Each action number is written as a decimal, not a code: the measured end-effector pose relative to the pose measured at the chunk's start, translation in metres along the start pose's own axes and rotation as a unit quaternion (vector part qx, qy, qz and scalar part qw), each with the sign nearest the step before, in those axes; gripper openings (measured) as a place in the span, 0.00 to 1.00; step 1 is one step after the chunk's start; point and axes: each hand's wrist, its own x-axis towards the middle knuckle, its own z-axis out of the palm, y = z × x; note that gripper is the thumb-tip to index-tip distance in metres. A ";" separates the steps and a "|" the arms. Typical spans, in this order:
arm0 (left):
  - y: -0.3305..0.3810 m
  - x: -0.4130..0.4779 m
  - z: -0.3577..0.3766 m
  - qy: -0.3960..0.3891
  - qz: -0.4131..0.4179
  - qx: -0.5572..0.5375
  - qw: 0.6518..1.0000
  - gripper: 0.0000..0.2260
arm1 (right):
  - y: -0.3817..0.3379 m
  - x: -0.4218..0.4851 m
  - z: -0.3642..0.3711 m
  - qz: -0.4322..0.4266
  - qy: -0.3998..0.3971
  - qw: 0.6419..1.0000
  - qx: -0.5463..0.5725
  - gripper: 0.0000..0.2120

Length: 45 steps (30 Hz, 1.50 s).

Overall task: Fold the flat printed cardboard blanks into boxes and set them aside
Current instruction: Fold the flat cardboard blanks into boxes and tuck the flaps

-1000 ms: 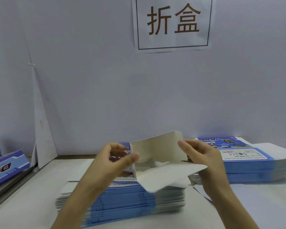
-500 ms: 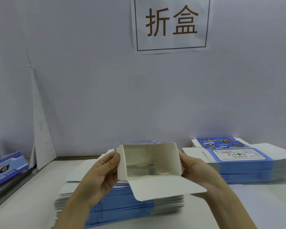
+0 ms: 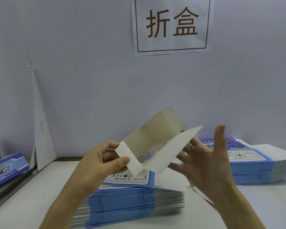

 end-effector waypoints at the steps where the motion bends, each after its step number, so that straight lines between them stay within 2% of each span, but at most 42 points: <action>1: 0.000 0.000 0.003 -0.004 -0.001 0.009 1.000 0.18 | 0.000 -0.001 0.001 -0.010 -0.012 0.999 -0.030 0.43; 2: 0.001 0.000 0.006 -0.021 -0.005 0.024 0.999 0.19 | 0.001 -0.002 0.001 -0.024 -0.020 0.998 -0.054 0.38; 5: -0.001 -0.004 0.005 -0.073 -0.012 0.130 0.989 0.21 | -0.001 -0.003 0.003 -0.073 -0.006 0.996 -0.054 0.12; 7: -0.006 -0.003 -0.001 -0.030 0.008 0.284 0.958 0.23 | -0.001 -0.002 -0.001 -0.106 0.069 0.984 -0.129 0.12; 10: -0.013 0.000 -0.004 0.078 0.056 0.485 0.870 0.36 | 0.001 -0.001 -0.007 -0.139 0.129 0.962 -0.196 0.17; 12: -0.020 0.005 -0.006 0.109 0.110 0.545 0.824 0.50 | 0.003 0.001 -0.010 -0.169 0.161 0.944 -0.233 0.16; 14: -0.027 0.008 -0.010 0.098 0.188 0.563 0.799 0.58 | 0.002 0.003 -0.011 -0.195 0.165 0.936 -0.241 0.15; 20: -0.033 0.008 0.010 0.053 0.285 0.555 0.780 0.60 | 0.001 0.003 -0.012 -0.242 0.173 0.929 -0.220 0.14; 27: -0.033 0.006 0.015 0.038 0.303 0.553 0.775 0.66 | -0.007 0.003 -0.022 -0.256 0.200 0.919 -0.222 0.15; 32: -0.031 0.005 0.020 0.030 0.321 0.558 0.765 0.65 | -0.010 0.002 -0.030 -0.199 0.208 0.941 -0.177 0.13; 36: -0.019 0.004 0.020 0.057 0.361 0.502 0.784 0.55 | -0.018 0.001 -0.033 -0.120 0.186 0.964 -0.145 0.11; 38: -0.010 0.001 0.017 0.065 0.372 0.491 0.785 0.55 | -0.024 0.001 -0.034 -0.065 0.179 0.974 -0.124 0.11; 40: -0.004 -0.002 0.018 0.053 0.384 0.489 0.782 0.55 | -0.025 0.001 -0.037 -0.045 0.185 0.976 -0.104 0.11; 42: -0.001 -0.002 0.022 0.040 0.391 0.487 0.780 0.55 | -0.020 0.001 -0.041 -0.080 0.212 0.962 -0.155 0.08; 43: -0.001 -0.002 0.024 0.044 0.389 0.488 0.780 0.54 | -0.017 0.001 -0.043 -0.110 0.240 0.941 -0.212 0.07; 45: 0.004 -0.006 0.028 0.048 0.389 0.463 0.795 0.51 | -0.012 -0.001 -0.041 -0.145 0.260 0.905 -0.303 0.13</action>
